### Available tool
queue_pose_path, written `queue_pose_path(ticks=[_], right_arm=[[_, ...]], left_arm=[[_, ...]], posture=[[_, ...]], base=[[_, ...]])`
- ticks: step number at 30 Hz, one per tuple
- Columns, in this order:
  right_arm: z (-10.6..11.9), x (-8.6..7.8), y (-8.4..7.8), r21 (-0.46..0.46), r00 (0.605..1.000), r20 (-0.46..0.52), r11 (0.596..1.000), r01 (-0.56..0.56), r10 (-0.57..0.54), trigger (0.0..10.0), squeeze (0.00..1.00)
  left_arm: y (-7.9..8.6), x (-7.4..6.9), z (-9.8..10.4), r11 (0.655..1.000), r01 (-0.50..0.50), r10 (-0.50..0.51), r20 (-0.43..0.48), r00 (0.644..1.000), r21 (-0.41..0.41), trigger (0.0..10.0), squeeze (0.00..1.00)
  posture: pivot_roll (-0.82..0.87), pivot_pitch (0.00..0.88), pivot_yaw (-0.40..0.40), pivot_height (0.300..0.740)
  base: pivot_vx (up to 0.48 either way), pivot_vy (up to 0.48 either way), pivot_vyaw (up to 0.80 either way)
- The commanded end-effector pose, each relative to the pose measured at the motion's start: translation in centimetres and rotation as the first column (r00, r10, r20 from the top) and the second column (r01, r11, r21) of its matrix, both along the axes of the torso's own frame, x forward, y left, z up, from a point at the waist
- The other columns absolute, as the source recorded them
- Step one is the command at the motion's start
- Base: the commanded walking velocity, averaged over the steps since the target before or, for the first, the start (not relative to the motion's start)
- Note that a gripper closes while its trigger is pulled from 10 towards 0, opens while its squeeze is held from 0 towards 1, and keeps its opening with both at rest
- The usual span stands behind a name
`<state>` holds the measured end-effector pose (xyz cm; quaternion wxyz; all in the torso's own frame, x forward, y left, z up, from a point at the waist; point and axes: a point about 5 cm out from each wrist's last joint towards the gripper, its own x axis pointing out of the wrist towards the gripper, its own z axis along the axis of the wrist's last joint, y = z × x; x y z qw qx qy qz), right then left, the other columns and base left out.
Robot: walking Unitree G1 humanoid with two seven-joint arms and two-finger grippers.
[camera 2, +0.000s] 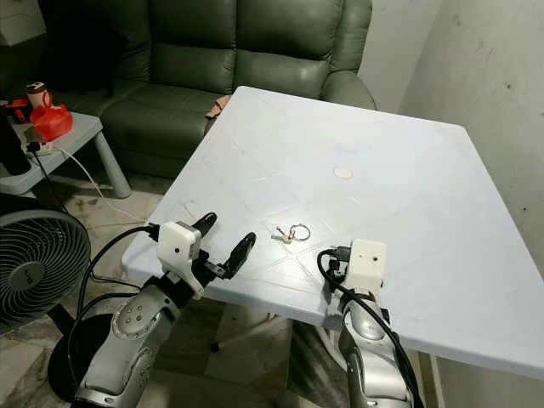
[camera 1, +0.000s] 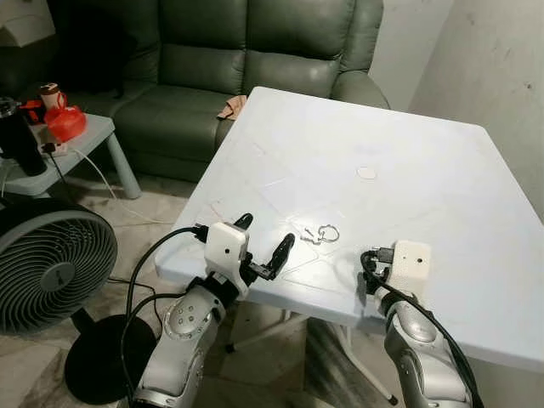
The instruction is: Hang keys on a hook
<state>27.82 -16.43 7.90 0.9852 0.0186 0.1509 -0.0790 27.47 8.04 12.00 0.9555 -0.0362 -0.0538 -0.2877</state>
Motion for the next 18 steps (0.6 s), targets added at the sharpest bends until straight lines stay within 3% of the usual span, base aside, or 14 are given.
queue_pose_path(ticks=[1,16,18], right_arm=[[-0.3,0.1,-0.1,-0.002,0.999,-0.035,1.0,0.001,-0.001,10.0,0.0],[-1.4,-0.1,-0.6,0.025,0.992,-0.096,0.996,0.086,-0.084,10.0,0.0],[-1.5,-0.1,-0.7,0.022,0.99,-0.1,0.995,0.098,-0.095,9.0,0.0]], left_arm=[[-0.1,0.0,-0.1,1.0,-0.003,0.003,0.001,1.0,0.004,10.0,0.0],[-0.1,-0.1,-0.1,1.0,-0.007,0.007,0.002,1.0,0.004,10.0,0.0],[-0.1,-0.1,-0.1,1.0,-0.009,0.009,0.002,1.0,0.004,10.0,0.0]], posture=[[-0.02,0.004,-0.066,0.74],[-0.01,0.005,-0.067,0.74],[-0.01,0.005,-0.067,0.74]], base=[[0.0,0.0,0.0],[0.0,0.0,0.0],[0.0,0.0,0.0]])
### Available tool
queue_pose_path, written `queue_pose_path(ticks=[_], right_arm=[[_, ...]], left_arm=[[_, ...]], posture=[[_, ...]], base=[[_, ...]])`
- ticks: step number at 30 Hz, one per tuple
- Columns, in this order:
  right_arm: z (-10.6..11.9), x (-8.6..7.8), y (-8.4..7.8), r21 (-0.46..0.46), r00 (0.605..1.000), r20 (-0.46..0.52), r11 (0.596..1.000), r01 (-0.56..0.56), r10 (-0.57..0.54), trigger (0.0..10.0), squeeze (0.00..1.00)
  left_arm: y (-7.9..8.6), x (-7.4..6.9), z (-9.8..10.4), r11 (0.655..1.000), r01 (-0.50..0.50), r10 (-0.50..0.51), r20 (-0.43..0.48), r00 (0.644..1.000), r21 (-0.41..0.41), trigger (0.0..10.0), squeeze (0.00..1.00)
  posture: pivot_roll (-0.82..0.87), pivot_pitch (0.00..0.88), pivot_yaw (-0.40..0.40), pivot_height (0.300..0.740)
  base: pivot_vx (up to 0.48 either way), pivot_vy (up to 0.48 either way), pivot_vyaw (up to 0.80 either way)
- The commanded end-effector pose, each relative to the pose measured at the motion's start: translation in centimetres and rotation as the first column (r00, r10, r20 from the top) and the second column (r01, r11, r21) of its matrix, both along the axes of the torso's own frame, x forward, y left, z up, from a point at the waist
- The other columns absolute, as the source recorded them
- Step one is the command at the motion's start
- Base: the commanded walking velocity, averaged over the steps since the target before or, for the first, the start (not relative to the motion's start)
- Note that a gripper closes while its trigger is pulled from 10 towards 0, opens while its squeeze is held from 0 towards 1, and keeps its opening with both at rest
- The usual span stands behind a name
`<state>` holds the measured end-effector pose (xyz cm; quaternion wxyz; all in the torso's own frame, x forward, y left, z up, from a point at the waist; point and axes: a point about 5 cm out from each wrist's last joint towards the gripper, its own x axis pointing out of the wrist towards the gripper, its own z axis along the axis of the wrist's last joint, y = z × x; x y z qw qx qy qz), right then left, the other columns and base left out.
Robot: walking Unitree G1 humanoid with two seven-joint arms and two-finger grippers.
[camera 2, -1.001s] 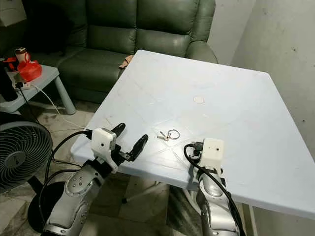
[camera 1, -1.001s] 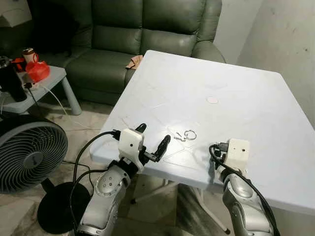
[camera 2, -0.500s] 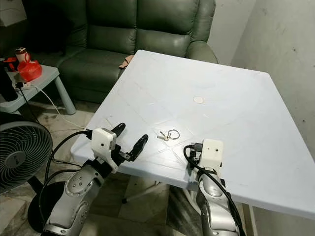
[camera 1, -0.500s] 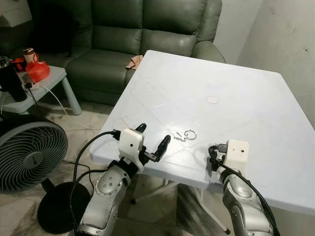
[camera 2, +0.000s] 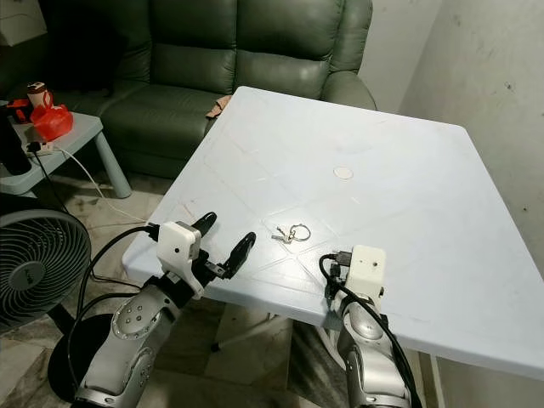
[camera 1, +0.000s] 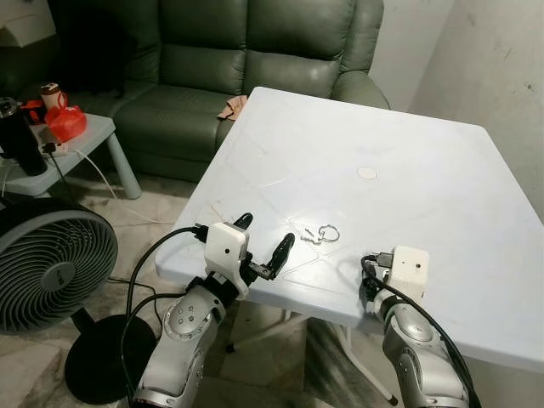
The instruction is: Hang keys on a hook
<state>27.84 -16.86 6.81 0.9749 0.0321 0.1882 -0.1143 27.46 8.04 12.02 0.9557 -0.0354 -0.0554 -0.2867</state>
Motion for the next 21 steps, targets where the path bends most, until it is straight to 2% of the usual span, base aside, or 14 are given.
queue_pose_path(ticks=[1,2,3,4,5,21], right_arm=[[-0.4,-0.06,-0.37,0.005,0.999,-0.025,1.0,0.029,-0.029,4.2,0.0],[-0.4,-0.06,-0.37,0.005,0.999,-0.025,1.0,0.029,-0.029,4.2,0.0],[-0.39,-0.04,-0.49,-0.002,0.999,-0.027,0.999,0.037,-0.037,2.9,0.0],[-0.37,-0.03,-0.57,-0.007,0.999,-0.027,0.999,0.043,-0.043,1.0,0.0],[-0.37,-0.02,-0.65,-0.007,0.998,-0.026,0.999,0.051,-0.051,0.0,0.0],[0.41,0.12,-0.69,-0.087,0.998,0.045,0.995,0.048,-0.044,0.0,0.0]], left_arm=[[-0.06,-0.05,-0.13,1.0,-0.007,0.007,-0.001,1.0,0.004,10.0,0.0],[-0.06,-0.05,-0.13,1.0,-0.007,0.007,-0.001,1.0,0.004,10.0,0.0],[-0.06,-0.06,-0.12,1.0,-0.007,0.008,-0.001,1.0,0.004,10.0,0.0],[-0.06,-0.06,-0.12,1.0,-0.008,0.008,0.0,1.0,0.004,10.0,0.0],[-0.05,-0.05,-0.12,1.0,-0.008,0.008,0.0,1.0,0.004,10.0,0.0],[-0.02,0.08,0.0,1.0,-0.009,0.009,0.007,1.0,0.002,10.0,0.0]], posture=[[-0.01,0.005,-0.067,0.74],[-0.01,0.005,-0.067,0.74],[-0.01,0.005,-0.067,0.74],[-0.01,0.005,-0.067,0.74],[-0.01,0.005,-0.067,0.74],[-0.01,0.004,-0.067,0.74]], base=[[0.0,0.0,0.0],[0.0,0.0,0.0],[0.0,0.0,0.0],[0.0,0.0,0.0],[0.0,0.0,0.0],[0.0,0.0,0.0]])
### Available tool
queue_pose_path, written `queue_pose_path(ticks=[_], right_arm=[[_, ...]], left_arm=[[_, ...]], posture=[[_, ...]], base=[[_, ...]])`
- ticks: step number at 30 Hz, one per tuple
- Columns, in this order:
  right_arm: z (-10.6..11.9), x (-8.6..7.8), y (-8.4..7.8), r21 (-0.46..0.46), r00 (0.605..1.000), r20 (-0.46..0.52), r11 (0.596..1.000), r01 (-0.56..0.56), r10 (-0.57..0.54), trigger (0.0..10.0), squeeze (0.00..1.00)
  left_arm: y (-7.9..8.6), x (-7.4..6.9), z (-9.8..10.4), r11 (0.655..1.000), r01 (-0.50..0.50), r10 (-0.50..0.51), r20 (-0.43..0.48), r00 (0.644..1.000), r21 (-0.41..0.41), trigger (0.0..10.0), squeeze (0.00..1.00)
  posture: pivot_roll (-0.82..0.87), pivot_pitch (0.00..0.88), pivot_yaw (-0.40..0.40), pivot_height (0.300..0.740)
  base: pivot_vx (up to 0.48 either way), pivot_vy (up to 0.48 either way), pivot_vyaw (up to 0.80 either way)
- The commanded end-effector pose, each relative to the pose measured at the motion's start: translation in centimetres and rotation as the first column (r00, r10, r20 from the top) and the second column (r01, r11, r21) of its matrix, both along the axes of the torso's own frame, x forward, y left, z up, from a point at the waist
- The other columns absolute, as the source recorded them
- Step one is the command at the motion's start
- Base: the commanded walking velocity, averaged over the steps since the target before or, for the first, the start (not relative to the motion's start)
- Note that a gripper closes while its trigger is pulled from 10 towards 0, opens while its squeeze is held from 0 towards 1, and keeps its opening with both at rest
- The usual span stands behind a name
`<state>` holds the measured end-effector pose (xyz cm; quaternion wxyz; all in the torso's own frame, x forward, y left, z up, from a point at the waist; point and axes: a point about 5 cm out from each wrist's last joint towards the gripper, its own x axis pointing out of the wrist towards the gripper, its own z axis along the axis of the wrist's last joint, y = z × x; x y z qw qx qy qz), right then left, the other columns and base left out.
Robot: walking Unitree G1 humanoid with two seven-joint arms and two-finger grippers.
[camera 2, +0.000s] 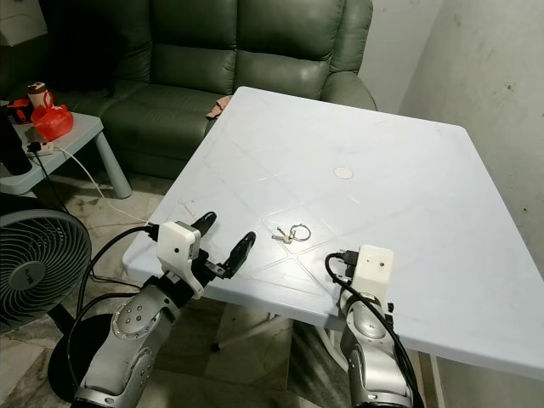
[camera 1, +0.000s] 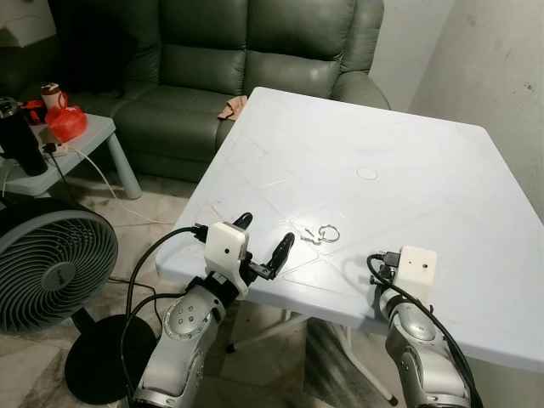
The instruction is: Hang keys on a hook
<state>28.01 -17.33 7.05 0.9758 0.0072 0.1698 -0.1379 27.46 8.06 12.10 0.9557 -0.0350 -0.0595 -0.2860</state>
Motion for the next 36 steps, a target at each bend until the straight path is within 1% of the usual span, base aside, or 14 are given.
queue_pose_path(ticks=[1,4,12,17,18,20,22,30,33,36], right_arm=[[0.21,-0.06,-0.23,-0.033,1.0,0.017,0.999,0.009,-0.008,0.0,0.0],[0.43,0.01,-0.23,-0.054,0.999,0.035,0.999,0.003,-0.001,0.0,0.0],[0.59,0.1,-0.2,-0.063,0.999,0.049,0.998,0.001,0.002,0.0,0.0],[0.5,0.15,-0.33,-0.044,0.999,0.049,0.999,0.015,-0.013,0.0,0.0],[0.42,0.14,-0.28,-0.024,0.999,0.045,1.0,0.01,-0.009,10.0,1.0],[0.33,0.14,-0.17,0.019,0.999,0.04,1.0,0.001,-0.002,10.0,1.0],[0.4,0.15,-0.18,0.029,0.999,0.048,1.0,0.009,-0.011,10.0,1.0],[0.27,0.29,-0.28,0.026,0.999,0.036,1.0,0.015,-0.016,10.0,1.0],[0.24,0.31,-0.49,0.004,0.999,0.042,1.0,0.023,-0.023,10.0,1.0],[0.02,0.3,-0.59,0.005,0.999,0.033,1.0,0.028,-0.028,10.0,1.0]], left_arm=[[-0.04,0.08,-0.07,1.0,-0.007,0.007,-0.001,1.0,0.004,10.0,0.0],[-0.06,0.14,0.0,1.0,-0.008,0.008,0.001,1.0,0.003,10.0,0.0],[-0.09,0.17,0.08,1.0,-0.008,0.008,0.007,1.0,0.0,10.0,0.0],[-0.17,0.25,0.14,1.0,-0.008,0.008,0.009,1.0,-0.001,10.0,0.0],[-0.17,0.24,0.13,1.0,-0.008,0.008,0.008,1.0,-0.001,10.0,0.0],[-0.17,0.24,0.14,1.0,-0.008,0.008,0.009,1.0,-0.001,10.0,0.0],[-0.18,0.23,0.14,1.0,-0.008,0.008,0.009,1.0,-0.001,10.0,0.0],[-0.22,0.23,0.17,1.0,-0.009,0.009,0.011,1.0,-0.003,10.0,0.0],[-0.24,0.2,0.13,1.0,-0.008,0.008,0.01,1.0,-0.003,10.0,0.0],[-0.37,0.16,0.0,1.0,-0.003,0.003,0.004,1.0,0.0,10.0,0.0]], posture=[[-0.01,0.004,-0.067,0.74],[-0.01,0.001,-0.067,0.74],[-0.01,0.001,-0.067,0.74],[-0.01,0.0,-0.068,0.74],[-0.01,0.0,-0.068,0.74],[-0.01,0.0,-0.068,0.74],[-0.01,0.0,-0.067,0.74],[-0.01,0.0,-0.067,0.74],[-0.01,0.0,-0.068,0.74],[-0.01,0.0,-0.068,0.74]], base=[[0.0,0.0,0.0],[0.0,0.0,0.0],[0.0,0.0,0.0],[0.0,0.0,0.0],[0.0,0.0,0.0],[0.0,0.0,0.0],[0.0,0.0,0.0],[0.0,0.0,0.0],[0.0,0.0,0.0],[0.0,0.0,0.0]])
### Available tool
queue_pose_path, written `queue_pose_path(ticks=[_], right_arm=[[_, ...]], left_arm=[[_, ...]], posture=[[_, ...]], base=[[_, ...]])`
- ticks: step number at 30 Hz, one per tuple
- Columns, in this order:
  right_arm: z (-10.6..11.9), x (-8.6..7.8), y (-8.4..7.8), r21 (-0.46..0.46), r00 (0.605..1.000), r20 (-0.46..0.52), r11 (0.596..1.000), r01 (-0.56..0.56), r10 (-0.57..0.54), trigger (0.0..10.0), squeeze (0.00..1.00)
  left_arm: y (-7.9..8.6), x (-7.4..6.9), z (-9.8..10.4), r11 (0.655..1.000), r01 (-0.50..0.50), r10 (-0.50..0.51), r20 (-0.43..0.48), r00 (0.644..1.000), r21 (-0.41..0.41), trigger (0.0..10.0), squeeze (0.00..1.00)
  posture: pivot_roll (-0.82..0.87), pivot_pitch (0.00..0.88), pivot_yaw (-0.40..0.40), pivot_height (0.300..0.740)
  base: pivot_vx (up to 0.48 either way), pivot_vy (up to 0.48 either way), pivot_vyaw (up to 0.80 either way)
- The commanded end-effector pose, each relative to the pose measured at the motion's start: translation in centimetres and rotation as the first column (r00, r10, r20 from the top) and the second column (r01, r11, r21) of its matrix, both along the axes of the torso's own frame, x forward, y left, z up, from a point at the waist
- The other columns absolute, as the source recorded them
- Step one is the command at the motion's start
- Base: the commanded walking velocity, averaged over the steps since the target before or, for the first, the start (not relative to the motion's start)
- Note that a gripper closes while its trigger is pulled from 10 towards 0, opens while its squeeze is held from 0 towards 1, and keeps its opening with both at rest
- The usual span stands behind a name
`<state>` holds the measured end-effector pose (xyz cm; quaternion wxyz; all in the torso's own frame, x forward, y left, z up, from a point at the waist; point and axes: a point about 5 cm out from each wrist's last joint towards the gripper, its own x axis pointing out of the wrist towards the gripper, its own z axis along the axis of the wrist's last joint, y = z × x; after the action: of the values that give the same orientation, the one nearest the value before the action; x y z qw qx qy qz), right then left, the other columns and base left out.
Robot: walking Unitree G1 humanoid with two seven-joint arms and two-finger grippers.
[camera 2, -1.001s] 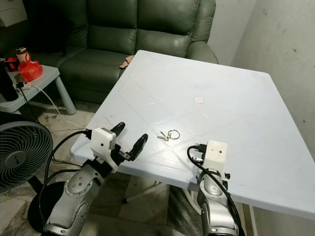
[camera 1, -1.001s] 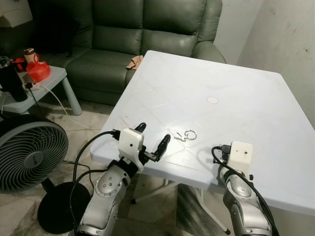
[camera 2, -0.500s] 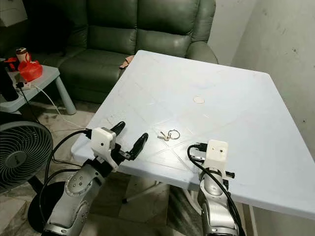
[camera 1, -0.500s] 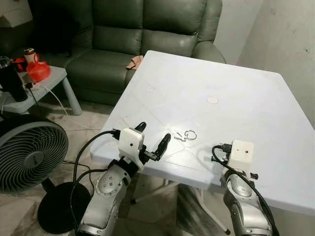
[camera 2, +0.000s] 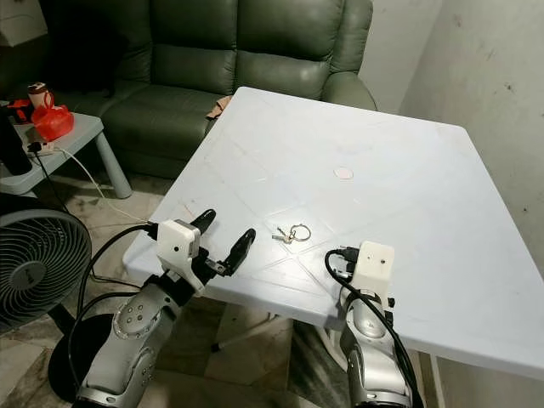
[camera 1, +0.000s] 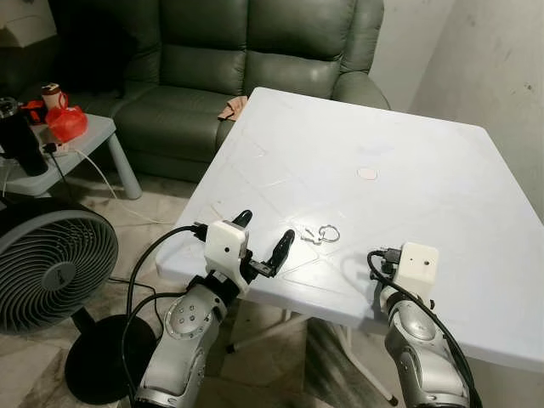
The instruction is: Hang keys on a hook
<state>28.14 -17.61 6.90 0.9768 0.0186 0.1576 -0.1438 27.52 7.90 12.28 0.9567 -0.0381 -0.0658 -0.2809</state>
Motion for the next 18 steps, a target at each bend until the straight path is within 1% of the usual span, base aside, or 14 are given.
queue_pose_path(ticks=[1,4,13,17,18], right_arm=[[0.09,0.15,-0.39,-0.017,1.0,0.004,1.0,0.016,-0.016,10.0,1.0],[-0.09,0.04,-0.49,-0.021,1.0,0.001,1.0,0.02,-0.02,10.0,1.0],[-0.33,-0.3,-0.87,-0.035,0.999,0.004,0.999,0.041,-0.041,10.0,1.0],[-0.82,-0.61,-0.74,-0.024,0.999,-0.036,0.999,0.022,-0.023,10.0,1.0],[-0.84,-0.63,-0.67,-0.026,0.999,-0.035,1.0,0.012,-0.013,10.0,0.0]], left_arm=[[-0.33,0.02,-0.3,1.0,0.015,-0.015,-0.01,1.0,0.013,10.0,0.0],[-0.84,-0.39,-0.79,0.999,0.04,-0.04,-0.024,0.999,0.025,10.0,0.0],[-1.19,-0.84,-1.1,0.997,0.062,-0.061,-0.03,0.998,0.037,10.0,0.0],[-1.15,-0.72,-1.04,0.997,0.062,-0.061,-0.028,0.998,0.041,10.0,0.0],[-1.1,-0.68,-1.0,0.997,0.061,-0.059,-0.028,0.998,0.041,10.0,0.0]], posture=[[-0.01,0.0,-0.068,0.74],[-0.01,0.001,-0.065,0.74],[-0.03,0.006,-0.055,0.74],[-0.02,0.006,-0.055,0.74],[-0.02,0.006,-0.055,0.74]], base=[[0.0,0.0,0.0],[0.0,0.0,0.0],[0.0,0.0,0.0],[0.0,0.0,0.0],[0.0,0.0,0.0]])
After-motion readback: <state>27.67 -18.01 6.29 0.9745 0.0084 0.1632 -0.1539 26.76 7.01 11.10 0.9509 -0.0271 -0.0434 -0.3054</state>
